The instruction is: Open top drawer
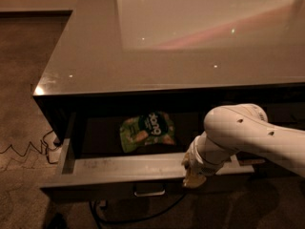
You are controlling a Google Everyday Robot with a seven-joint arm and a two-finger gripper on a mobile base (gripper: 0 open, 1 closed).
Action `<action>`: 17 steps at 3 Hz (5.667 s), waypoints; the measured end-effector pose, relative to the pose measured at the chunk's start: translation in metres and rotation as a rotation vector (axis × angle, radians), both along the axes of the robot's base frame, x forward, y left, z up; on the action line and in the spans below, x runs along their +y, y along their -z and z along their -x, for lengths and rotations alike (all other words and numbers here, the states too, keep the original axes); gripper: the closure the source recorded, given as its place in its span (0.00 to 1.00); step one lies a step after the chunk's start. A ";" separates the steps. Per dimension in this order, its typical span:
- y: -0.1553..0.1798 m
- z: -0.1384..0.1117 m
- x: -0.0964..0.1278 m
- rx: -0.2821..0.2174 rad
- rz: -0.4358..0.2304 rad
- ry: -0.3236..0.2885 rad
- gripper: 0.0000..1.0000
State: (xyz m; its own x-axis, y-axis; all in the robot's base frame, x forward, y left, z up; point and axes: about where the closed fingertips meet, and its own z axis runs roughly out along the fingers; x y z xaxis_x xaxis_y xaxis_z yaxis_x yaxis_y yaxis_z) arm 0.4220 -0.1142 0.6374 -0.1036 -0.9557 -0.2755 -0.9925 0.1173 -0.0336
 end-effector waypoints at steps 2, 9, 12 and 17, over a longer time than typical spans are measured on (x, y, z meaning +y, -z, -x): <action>-0.002 0.001 0.000 0.000 0.000 0.000 0.62; 0.007 -0.006 -0.018 0.043 -0.005 0.019 0.42; 0.000 0.028 -0.023 0.060 -0.007 0.070 0.85; -0.010 0.151 -0.043 0.155 0.012 0.231 0.00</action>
Offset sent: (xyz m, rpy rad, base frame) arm -0.0008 -0.0002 0.0017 0.0000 0.0000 0.0000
